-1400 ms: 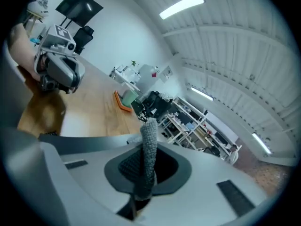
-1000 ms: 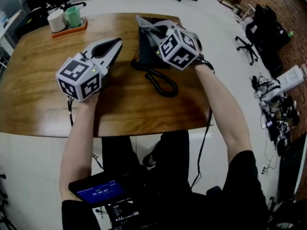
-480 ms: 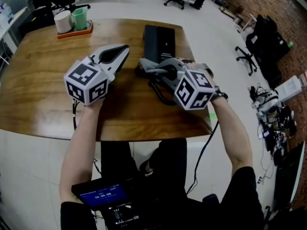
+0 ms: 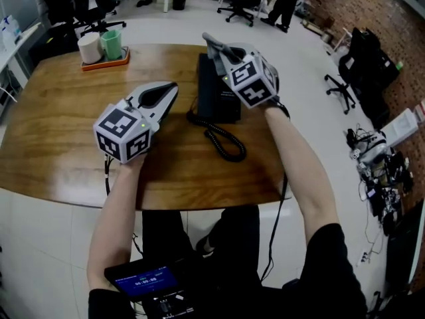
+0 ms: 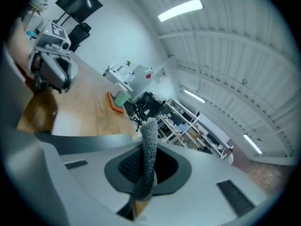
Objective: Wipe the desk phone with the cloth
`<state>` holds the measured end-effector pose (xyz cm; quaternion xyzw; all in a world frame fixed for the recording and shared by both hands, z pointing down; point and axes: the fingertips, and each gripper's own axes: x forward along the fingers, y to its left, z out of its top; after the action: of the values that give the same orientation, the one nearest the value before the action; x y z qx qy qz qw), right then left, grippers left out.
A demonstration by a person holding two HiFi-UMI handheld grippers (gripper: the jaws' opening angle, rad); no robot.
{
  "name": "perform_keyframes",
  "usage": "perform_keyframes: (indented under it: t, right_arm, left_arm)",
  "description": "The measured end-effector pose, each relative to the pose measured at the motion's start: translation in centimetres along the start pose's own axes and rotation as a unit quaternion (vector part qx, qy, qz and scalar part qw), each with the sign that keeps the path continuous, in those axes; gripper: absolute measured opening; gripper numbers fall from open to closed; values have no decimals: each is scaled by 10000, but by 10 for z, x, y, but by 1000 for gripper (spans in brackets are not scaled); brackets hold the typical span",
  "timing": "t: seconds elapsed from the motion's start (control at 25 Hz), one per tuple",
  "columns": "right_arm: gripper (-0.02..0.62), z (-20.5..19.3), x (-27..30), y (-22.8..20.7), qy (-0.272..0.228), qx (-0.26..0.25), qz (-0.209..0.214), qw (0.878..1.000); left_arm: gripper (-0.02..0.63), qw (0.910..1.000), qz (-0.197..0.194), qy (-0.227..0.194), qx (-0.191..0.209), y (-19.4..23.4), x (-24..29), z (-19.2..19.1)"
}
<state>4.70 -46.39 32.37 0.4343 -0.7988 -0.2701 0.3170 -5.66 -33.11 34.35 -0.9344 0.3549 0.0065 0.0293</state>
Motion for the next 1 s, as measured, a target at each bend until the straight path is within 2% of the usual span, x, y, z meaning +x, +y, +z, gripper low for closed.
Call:
perform_keyframes:
  t: [0.16, 0.36, 0.56, 0.72, 0.8, 0.84, 0.88, 1.0]
  right_arm:
    - [23, -22, 18, 15, 384, -195, 216, 9988]
    - [23, -25, -19, 49, 290, -1047, 602, 9923]
    - [23, -37, -73, 103, 193, -1709, 1219, 9775]
    - [23, -48, -111, 139, 185, -2200, 1872, 9572]
    - [25, -52, -122, 143, 231, -2249, 2184, 9493]
    - [25, -51, -123, 137, 217, -2150, 2187, 9516]
    - [25, -47, -118, 124, 176, -1952, 2040, 9591]
    - [25, -28, -84, 57, -1, -949, 1037, 9901]
  left_arm:
    - [-2, 10000, -18, 12, 2, -3, -1, -1]
    - [-3, 9999, -48, 36, 89, -4, -1, 2]
    - [-2, 10000, -42, 50, 71, -3, -2, 0]
    - [-2, 9999, -39, 53, 76, -5, -2, 0]
    - [-2, 9999, -46, 63, 73, -6, -2, -1]
    - [-2, 9999, -51, 69, 73, -6, -1, -1]
    - [-2, 9999, -57, 74, 76, -6, -1, -2]
    - [-2, 9999, -61, 74, 79, -4, -2, -2]
